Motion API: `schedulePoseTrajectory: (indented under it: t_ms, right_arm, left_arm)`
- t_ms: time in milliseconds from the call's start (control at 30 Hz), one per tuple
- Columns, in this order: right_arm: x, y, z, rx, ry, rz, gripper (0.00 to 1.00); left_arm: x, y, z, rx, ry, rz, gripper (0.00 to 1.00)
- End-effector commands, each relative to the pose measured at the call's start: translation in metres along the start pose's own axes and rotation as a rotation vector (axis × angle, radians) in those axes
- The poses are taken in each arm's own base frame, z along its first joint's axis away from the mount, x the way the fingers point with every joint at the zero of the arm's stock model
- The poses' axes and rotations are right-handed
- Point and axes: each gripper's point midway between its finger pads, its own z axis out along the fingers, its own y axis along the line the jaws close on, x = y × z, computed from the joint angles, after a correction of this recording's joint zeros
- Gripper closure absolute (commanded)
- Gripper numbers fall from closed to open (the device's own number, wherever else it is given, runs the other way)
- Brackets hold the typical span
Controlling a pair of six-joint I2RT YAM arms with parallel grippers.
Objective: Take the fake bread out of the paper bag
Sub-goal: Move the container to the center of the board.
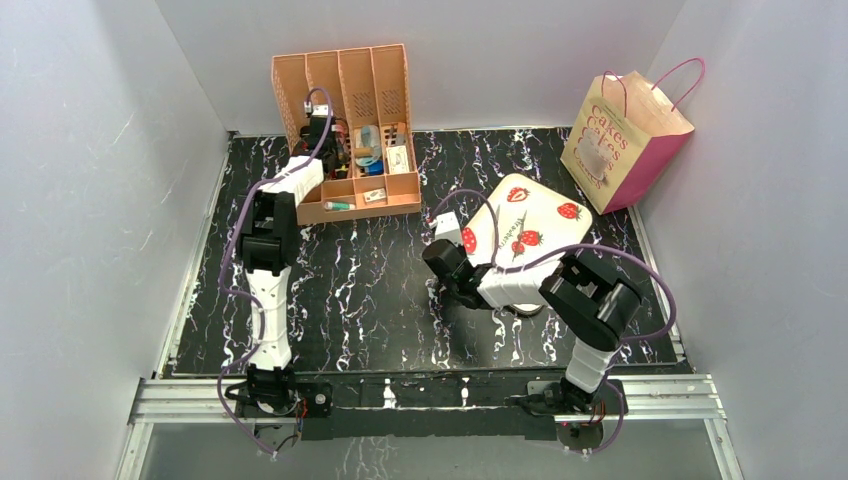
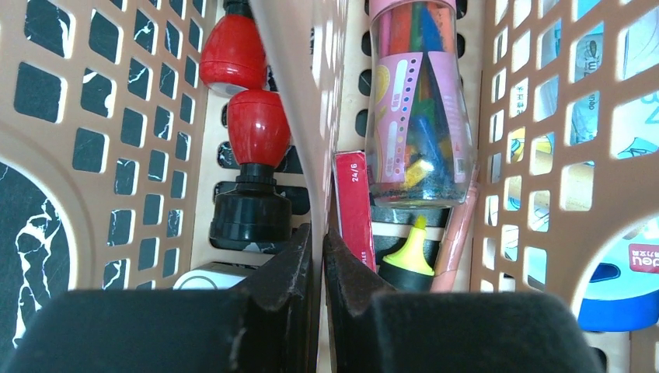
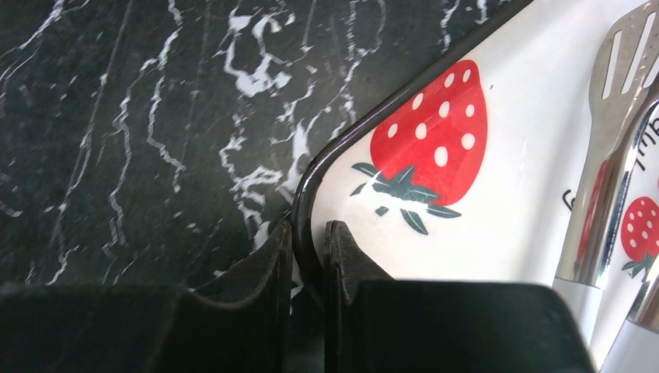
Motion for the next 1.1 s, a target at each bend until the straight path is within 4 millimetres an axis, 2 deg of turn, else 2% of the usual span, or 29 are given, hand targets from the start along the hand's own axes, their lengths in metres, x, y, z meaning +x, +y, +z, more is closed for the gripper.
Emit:
schedulePoseTrajectory:
  t_ms: [0, 133, 367, 533, 700, 767, 800, 900, 967, 1000, 1067]
  right_arm:
    - [0.061, 0.052, -0.03, -0.205, 0.21, -0.019, 1.0]
    - [0.068, 0.076, -0.048, -0.247, 0.236, -0.062, 1.0]
    - [0.084, 0.111, -0.085, -0.356, 0.303, -0.035, 1.0]
    - [0.068, 0.139, -0.09, -0.423, 0.28, -0.045, 1.0]
    - [0.04, 0.171, -0.078, -0.46, 0.231, -0.06, 1.0]
    - [0.03, 0.182, -0.068, -0.45, 0.202, -0.086, 1.0]
    - [0.017, 0.192, -0.061, -0.449, 0.171, -0.094, 0.98]
    - [-0.003, 0.212, -0.04, -0.476, 0.129, -0.073, 0.92]
    - [-0.023, 0.214, -0.026, -0.502, 0.079, -0.023, 0.85]
    - [-0.043, 0.213, -0.011, -0.539, 0.051, 0.045, 0.81]
    - [-0.053, 0.21, -0.001, -0.548, 0.028, 0.084, 0.79]
  left_arm:
    - [0.002, -0.084, -0.012, 0.175, -0.026, 0.032, 1.0]
    - [-0.003, -0.106, -0.021, 0.218, -0.04, 0.054, 1.0]
    - [-0.008, -0.143, -0.031, 0.302, -0.055, 0.081, 1.0]
    - [-0.009, -0.164, -0.039, 0.359, -0.061, 0.1, 1.0]
    - [-0.008, -0.182, -0.048, 0.416, -0.055, 0.125, 1.0]
    - [-0.008, -0.186, -0.051, 0.422, -0.055, 0.136, 1.0]
    - [-0.009, -0.186, -0.051, 0.423, -0.054, 0.135, 1.0]
    - [-0.009, -0.186, -0.051, 0.417, -0.046, 0.135, 1.0]
    - [-0.011, -0.185, -0.052, 0.416, -0.049, 0.142, 1.0]
    - [-0.017, -0.185, -0.053, 0.422, -0.055, 0.129, 1.0]
    - [-0.018, -0.187, -0.053, 0.44, -0.05, 0.11, 1.0]
